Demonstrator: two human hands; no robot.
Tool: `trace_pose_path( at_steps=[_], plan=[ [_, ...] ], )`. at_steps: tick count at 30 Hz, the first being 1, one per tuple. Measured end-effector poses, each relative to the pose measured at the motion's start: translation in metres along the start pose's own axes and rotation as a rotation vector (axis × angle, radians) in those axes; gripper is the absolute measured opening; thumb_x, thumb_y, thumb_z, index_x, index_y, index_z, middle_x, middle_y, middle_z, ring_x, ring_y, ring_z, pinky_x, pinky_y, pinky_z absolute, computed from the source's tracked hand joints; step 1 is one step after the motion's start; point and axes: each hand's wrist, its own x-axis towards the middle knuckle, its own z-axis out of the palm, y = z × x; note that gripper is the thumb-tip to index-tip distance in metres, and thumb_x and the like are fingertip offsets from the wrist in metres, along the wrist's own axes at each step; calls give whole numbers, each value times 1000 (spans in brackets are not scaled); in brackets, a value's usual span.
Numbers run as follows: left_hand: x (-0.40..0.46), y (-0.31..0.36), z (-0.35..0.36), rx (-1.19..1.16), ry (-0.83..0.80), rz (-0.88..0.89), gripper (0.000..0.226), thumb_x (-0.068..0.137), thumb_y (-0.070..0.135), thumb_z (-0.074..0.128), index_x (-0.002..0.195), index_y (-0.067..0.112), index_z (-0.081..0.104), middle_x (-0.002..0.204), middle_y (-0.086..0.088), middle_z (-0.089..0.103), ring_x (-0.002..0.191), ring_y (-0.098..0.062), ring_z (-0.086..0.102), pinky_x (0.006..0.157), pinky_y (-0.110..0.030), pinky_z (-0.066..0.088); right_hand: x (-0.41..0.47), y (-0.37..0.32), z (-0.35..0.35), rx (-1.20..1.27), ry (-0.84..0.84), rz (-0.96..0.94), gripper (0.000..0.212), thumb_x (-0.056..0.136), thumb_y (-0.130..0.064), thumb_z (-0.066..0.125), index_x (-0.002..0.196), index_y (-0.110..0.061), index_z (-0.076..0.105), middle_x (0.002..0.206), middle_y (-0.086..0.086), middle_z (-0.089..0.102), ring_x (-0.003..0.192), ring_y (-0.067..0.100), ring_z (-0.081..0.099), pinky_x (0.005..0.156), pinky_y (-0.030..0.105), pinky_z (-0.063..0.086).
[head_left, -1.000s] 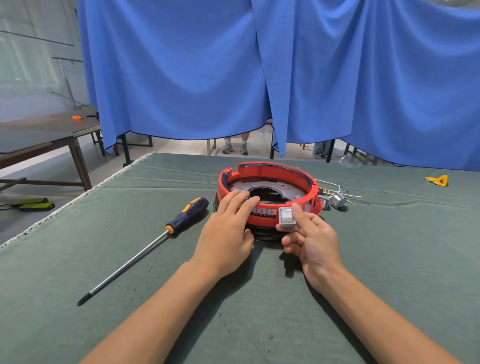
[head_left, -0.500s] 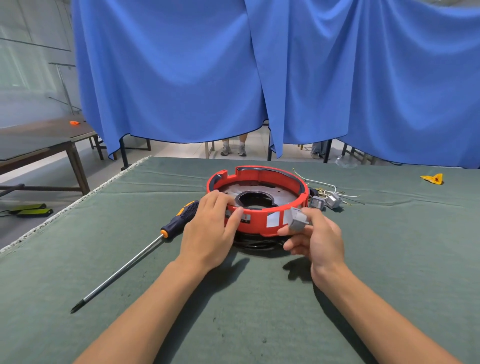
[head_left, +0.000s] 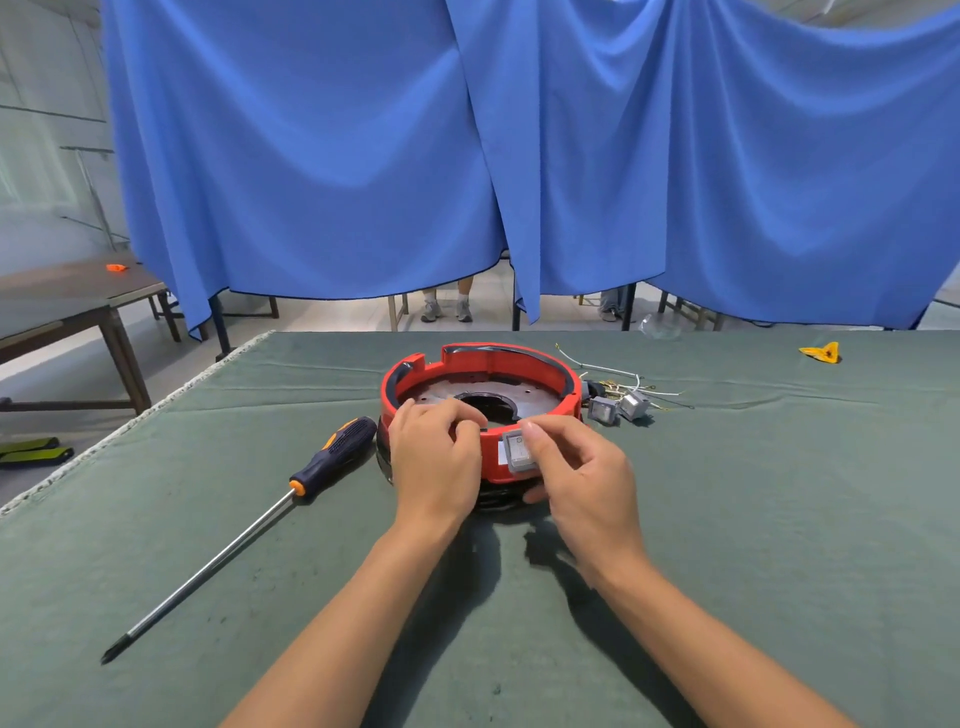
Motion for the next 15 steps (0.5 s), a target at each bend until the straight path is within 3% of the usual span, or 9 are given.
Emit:
trace_pose_path(
  at_steps=[4,9,12,15],
  plan=[
    [-8,-10,-4,-48,-30,49,27,84,31,40,84,24,66,91,2,68,107,-21,50,106,-33,26,-4,-1,5,12,-25,-25,25,89,-17,66,82,-40,72,87,-14,69,79,14,68,59,36,59],
    [-8,-13,-11,-44,-110,177,32,78,53,41,82,34,66,86,15,66,98,-10,50,102,-25,25,-4,4,9,-77,-7,-60,18,89,-16,65,89,-34,69,91,-13,62,86,16,66,74,45,56],
    [-8,-16,-14,34,-136,228,35,74,57,45,87,34,68,88,15,66,100,-9,49,96,-16,23,-5,7,9,-152,14,-81,9,89,-16,64,90,-24,65,92,-9,62,85,11,63,77,36,54],
    [-9,-15,-17,64,-143,276,38,73,59,50,91,32,69,88,17,65,95,3,45,96,-14,22,-7,8,10,-187,36,-76,10,91,-15,61,89,-25,62,93,-7,59,79,3,61,72,15,48]
  ],
)
